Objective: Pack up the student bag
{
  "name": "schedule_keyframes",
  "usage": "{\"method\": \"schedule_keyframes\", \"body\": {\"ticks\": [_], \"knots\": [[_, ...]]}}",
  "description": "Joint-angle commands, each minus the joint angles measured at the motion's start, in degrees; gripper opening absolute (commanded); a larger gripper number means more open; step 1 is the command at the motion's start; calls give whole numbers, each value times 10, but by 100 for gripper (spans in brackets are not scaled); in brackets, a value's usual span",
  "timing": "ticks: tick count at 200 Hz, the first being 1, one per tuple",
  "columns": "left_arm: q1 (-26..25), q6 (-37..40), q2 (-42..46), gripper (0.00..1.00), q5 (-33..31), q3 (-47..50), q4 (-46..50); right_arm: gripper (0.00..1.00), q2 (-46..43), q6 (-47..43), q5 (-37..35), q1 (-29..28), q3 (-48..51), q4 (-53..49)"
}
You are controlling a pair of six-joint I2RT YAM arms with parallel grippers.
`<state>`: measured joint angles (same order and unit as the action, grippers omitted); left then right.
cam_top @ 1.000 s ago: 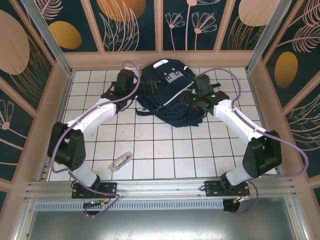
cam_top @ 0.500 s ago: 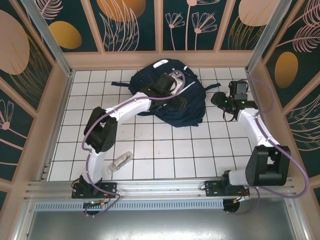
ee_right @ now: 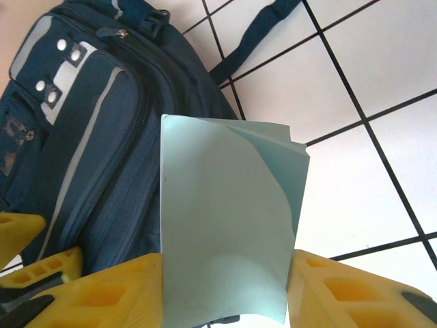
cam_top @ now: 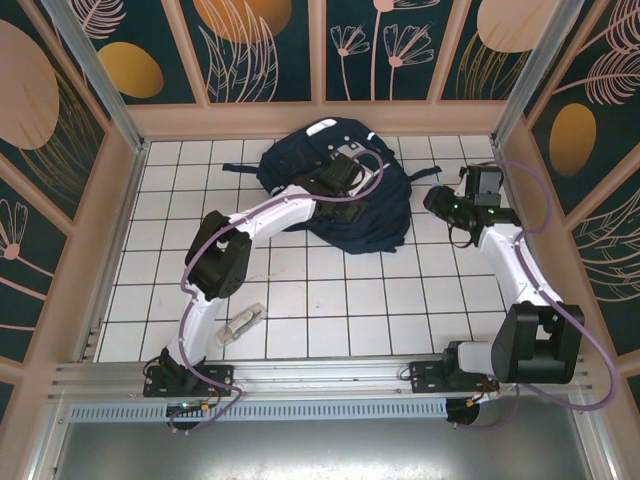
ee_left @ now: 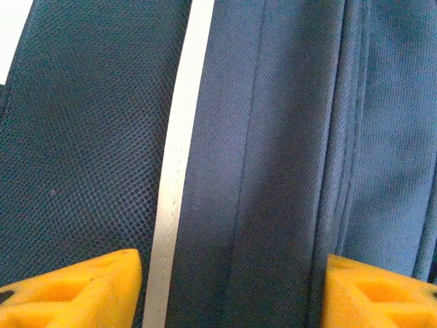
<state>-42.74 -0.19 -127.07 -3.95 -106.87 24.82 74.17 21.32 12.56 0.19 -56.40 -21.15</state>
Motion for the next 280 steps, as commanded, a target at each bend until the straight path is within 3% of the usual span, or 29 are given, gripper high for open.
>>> {"method": "schedule_keyframes", "body": {"ticks": [1, 38, 68, 94, 103, 106, 214, 280], "knots": [[8, 3, -7, 57, -47, -25, 7, 46, -20, -4, 19, 3, 11, 19], [18, -4, 12, 49, -16, -33, 18, 46, -20, -2, 27, 3, 13, 22], [36, -16, 13, 36, 8, -33, 21, 45, -16, 3, 34, 0, 13, 30], [42, -16, 6, 16, 12, -34, 24, 45, -10, 11, 45, -5, 15, 43], [43, -17, 4, 7, 15, -37, 26, 45, -7, 17, 51, -9, 16, 51], [44, -19, 3, 0, 17, -38, 27, 45, -5, 20, 52, -10, 16, 53], [87, -193, 86, 0, 236, -27, -54, 45, 84, 149, 99, -101, 22, 214], [88, -232, 97, 0, 279, 12, -106, 45, 163, 197, 117, -134, -17, 277]]}}
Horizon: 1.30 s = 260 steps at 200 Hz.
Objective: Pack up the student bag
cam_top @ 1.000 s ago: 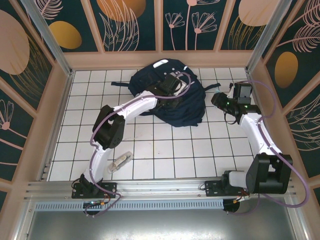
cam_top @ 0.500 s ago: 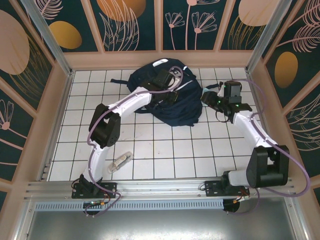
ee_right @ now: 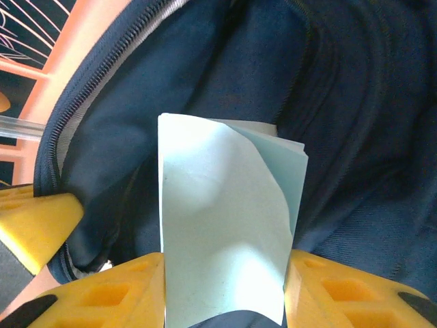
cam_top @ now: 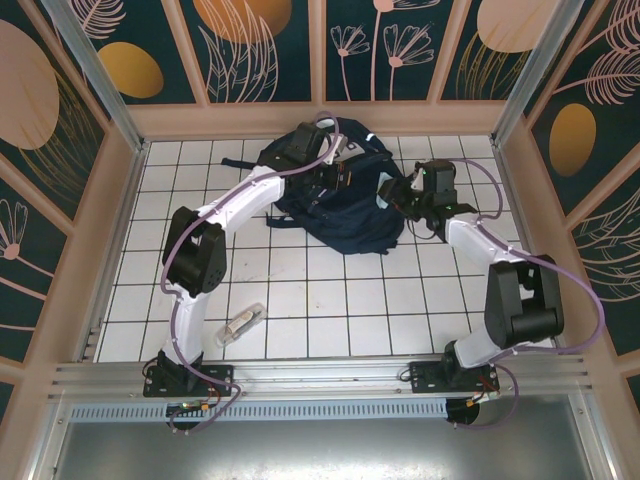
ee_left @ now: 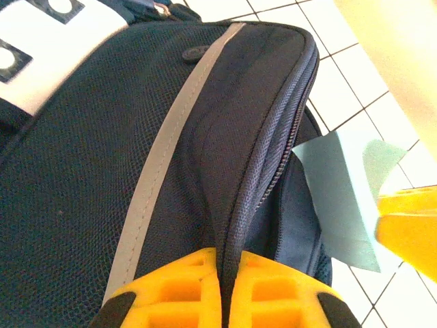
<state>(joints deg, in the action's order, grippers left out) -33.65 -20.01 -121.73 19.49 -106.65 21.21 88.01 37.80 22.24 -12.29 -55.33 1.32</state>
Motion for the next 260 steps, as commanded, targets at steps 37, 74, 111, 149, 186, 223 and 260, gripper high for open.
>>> {"method": "schedule_keyframes", "body": {"ticks": [37, 74, 111, 149, 186, 223, 260], "knots": [[-4, -49, 44, 0, 55, 29, -94, 45, 77, 43, 23, -25, -67, 60], [-4, -56, 48, 0, 60, 30, -102, 65, 125, 42, 14, -40, -117, 35], [-1, -54, 58, 0, 52, 32, -103, 96, 115, 36, 1, -44, -136, 22], [4, -59, 63, 0, 45, 39, -109, 96, 69, 11, -38, -43, -123, -11], [5, -71, 67, 0, 52, 44, -122, 68, 49, 3, -55, -41, -80, -2], [5, -85, 69, 0, 68, 51, -132, 29, 84, 1, -42, -42, -81, 19], [4, -94, 73, 0, 80, 65, -144, 22, 164, 0, -26, -53, -126, 27]]}}
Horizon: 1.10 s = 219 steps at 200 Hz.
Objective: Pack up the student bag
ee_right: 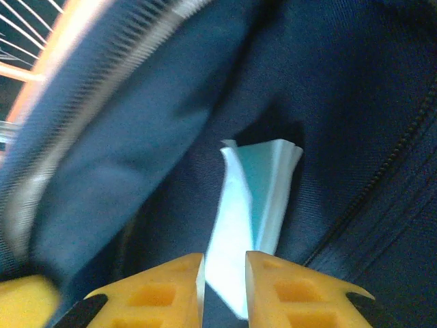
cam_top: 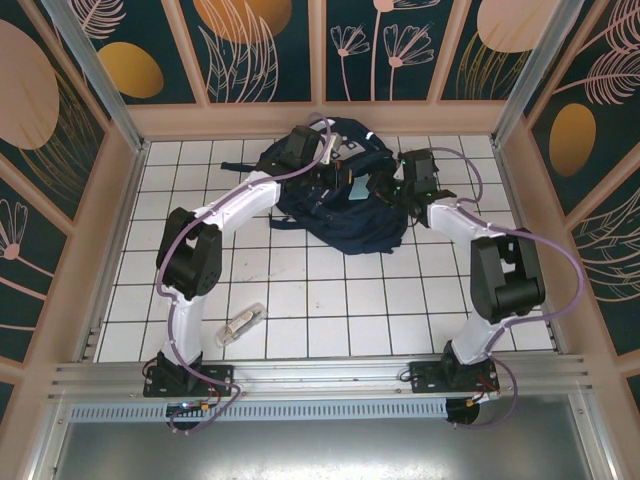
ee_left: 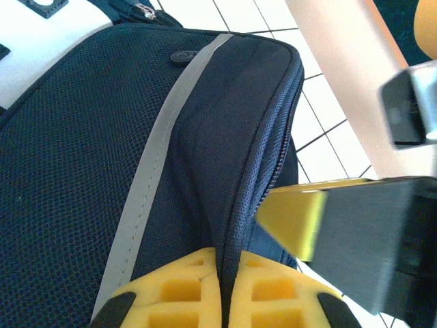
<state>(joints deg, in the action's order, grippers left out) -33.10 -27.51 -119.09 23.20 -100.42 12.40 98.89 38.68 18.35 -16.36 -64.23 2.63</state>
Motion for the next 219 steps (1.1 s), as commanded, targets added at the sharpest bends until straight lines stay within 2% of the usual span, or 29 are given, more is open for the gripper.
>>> {"method": "schedule_keyframes", "body": {"ticks": [1, 29, 45, 61, 80, 89, 107, 125, 131, 134, 160, 166, 189, 197, 210, 219], "knots": [[-1, -19, 46, 0, 43, 3, -56, 22, 58, -9, 13, -13, -38, 14], [-1, -32, 43, 0, 52, 12, -70, 17, 122, -9, 65, -32, -96, 23], [-1, -39, 42, 0, 51, 20, -79, 17, 122, -7, 90, -40, -101, 42], [-1, -43, 43, 0, 40, 25, -82, 21, 98, -14, 82, -41, -90, 41], [-1, -45, 45, 0, 21, 27, -79, 31, 52, -35, 56, -39, -66, 11], [0, -47, 48, 3, 10, 28, -78, 39, 26, -47, 41, -39, -50, -8], [2, -51, 56, 9, -6, 33, -82, 68, -31, -70, 19, -39, -10, -30], [5, -57, 65, 12, -13, 41, -90, 79, -92, -94, 22, -38, 33, -30], [6, -58, 67, 14, -18, 44, -91, 96, -111, -102, 12, -38, 42, -40], [7, -59, 68, 14, -19, 45, -91, 99, -120, -107, 5, -39, 45, -47], [8, -60, 71, 21, -23, 52, -87, 99, -197, -145, 2, -48, 80, -82], [8, -62, 71, 25, -18, 55, -86, 99, -212, -155, 7, -56, 89, -86], [8, -80, 87, 37, 0, 84, -93, 97, -261, -185, 6, -117, 120, -92], [8, -86, 101, 46, -1, 99, -95, 96, -272, -195, 5, -140, 130, -88], [8, -88, 128, 68, -20, 125, -94, 91, -291, -213, -3, -185, 154, -74], [10, -83, 152, 76, -41, 145, -91, 90, -298, -231, -6, -221, 170, -61]]}}
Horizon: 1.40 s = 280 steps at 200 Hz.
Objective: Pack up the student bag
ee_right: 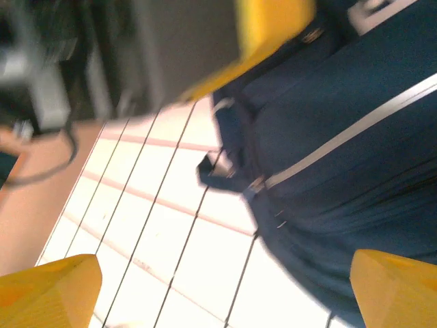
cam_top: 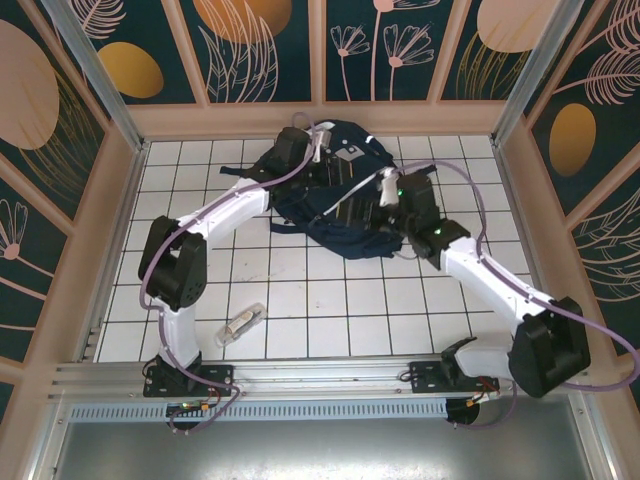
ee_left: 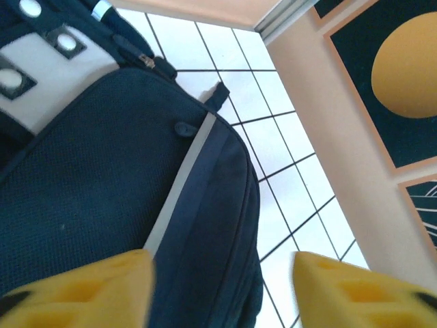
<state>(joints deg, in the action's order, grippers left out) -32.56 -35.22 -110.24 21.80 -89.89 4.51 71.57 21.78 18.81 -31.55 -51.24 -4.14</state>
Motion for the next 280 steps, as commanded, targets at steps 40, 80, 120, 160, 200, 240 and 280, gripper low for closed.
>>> {"method": "schedule_keyframes", "body": {"ticks": [40, 80, 120, 160, 200, 240, 280], "knots": [[64, 1, 170, 93, -76, 137, 5, 89, 51, -151, -54, -223, 19, 23], [144, -14, 260, 98, -85, 250, -1, 98, 218, -270, -86, -326, -74, -1], [218, -34, 335, 99, -79, 353, -22, 99, 336, -380, -83, -381, -163, -12], [270, -37, 365, 99, -48, 404, -35, 99, 421, -453, -81, -400, -247, -44], [315, -42, 373, 99, -36, 403, -40, 99, 461, -496, -98, -399, -262, -32], [347, -54, 371, 99, -21, 393, -51, 99, 482, -523, -74, -401, -274, -27], [348, -69, 360, 99, -4, 399, -68, 98, 521, -542, -69, -400, -306, -33]]}}
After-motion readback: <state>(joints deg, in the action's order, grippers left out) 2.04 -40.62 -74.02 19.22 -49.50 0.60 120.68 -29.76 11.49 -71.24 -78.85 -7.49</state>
